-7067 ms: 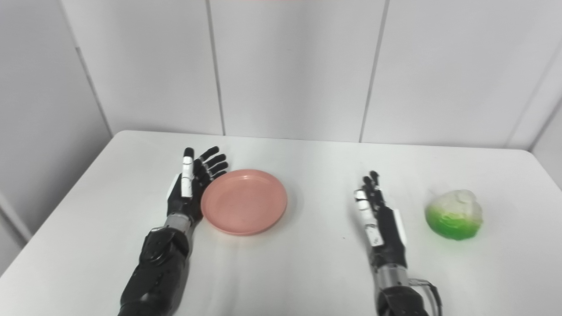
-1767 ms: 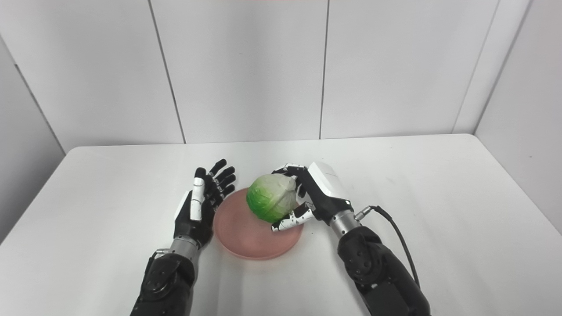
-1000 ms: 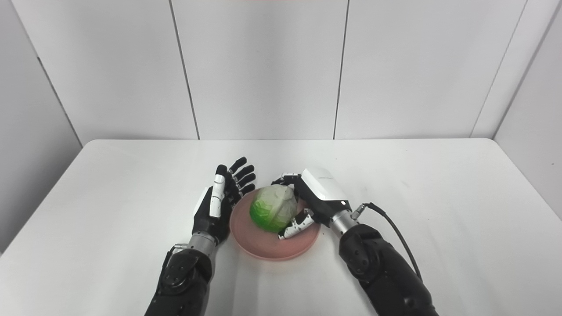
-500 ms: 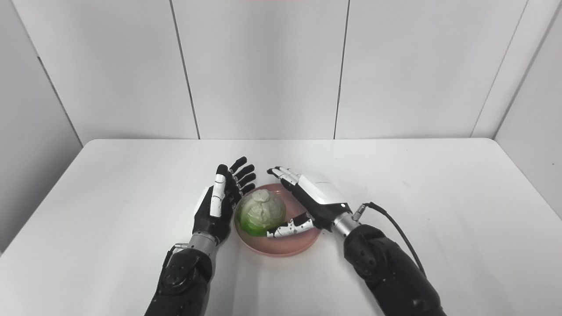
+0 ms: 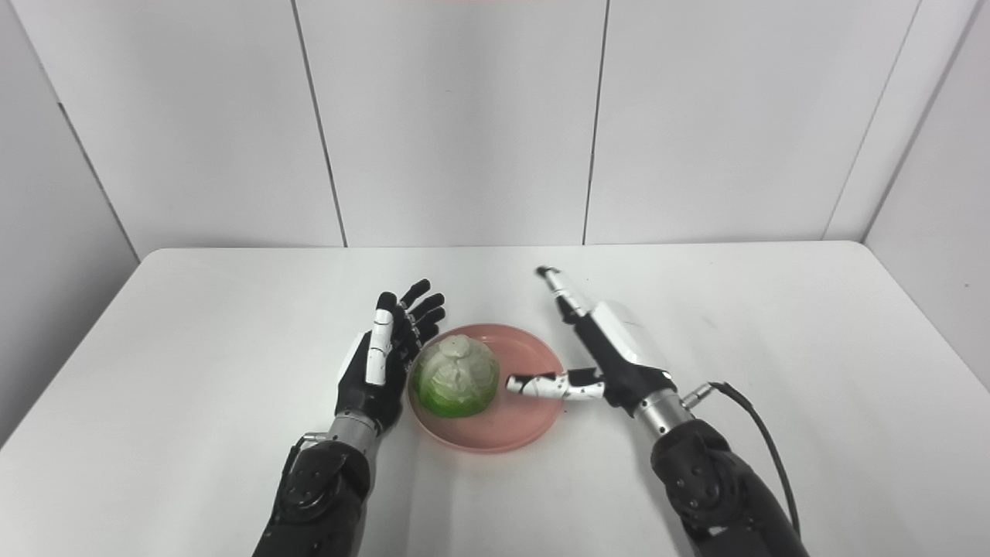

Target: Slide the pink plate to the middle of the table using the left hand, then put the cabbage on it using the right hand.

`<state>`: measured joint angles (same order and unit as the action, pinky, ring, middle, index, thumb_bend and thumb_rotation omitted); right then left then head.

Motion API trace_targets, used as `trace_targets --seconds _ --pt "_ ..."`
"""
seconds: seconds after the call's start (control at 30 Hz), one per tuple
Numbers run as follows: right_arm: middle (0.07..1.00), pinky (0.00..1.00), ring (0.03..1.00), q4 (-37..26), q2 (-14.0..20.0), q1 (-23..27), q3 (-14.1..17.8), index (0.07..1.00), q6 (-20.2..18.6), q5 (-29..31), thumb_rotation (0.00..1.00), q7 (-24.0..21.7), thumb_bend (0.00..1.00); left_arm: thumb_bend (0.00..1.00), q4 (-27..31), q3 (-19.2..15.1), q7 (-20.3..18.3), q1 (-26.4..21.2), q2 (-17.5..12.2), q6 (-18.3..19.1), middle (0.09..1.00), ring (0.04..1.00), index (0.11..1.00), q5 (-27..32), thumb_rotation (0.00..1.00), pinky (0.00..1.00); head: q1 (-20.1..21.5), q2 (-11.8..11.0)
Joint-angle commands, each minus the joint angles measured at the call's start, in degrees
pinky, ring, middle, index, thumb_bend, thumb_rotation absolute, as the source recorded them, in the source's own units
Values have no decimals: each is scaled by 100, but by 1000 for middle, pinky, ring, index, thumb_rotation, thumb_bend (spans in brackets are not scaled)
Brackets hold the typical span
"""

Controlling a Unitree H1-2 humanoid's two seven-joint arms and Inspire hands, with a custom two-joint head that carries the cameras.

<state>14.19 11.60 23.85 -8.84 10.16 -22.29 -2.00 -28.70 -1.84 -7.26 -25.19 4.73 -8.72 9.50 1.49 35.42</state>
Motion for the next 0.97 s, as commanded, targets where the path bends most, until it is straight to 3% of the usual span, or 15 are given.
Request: trace_targets --seconds 0.0,0.07,0.17,0.23,0.53,0.93 --pt "1000 890 988 -81 -266 112 226 1000 84 558 716 116 751 800 10 -38 70 173 -16 -28 883 911 878 -17 1000 943 -1 1" --pt "1000 966 999 -97 -432 51 370 1000 -22 876 834 67 700 793 81 -62 121 195 -8 -43 905 937 903 -20 1000 959 -8 6" --pt "1000 993 1000 -44 -714 -1 635 1000 -135 1853 856 -254 686 790 140 -70 121 212 -28 -92 937 968 939 -17 1000 988 -17 9" --pt "1000 999 1000 19 -881 -25 759 1000 -199 2197 864 -299 717 790 176 -63 124 228 -41 -98 965 992 967 -26 1000 998 0 9" --pt "1000 1000 1000 205 -1063 -54 759 1000 -96 2336 917 -269 727 801 269 48 203 296 -117 28 1000 1000 1000 -208 1000 1000 57 12" --pt "1000 1000 1000 218 -1074 -87 696 1000 -203 2288 887 -220 745 809 74 125 273 216 -143 31 1000 1000 1000 -415 1000 1000 77 36"
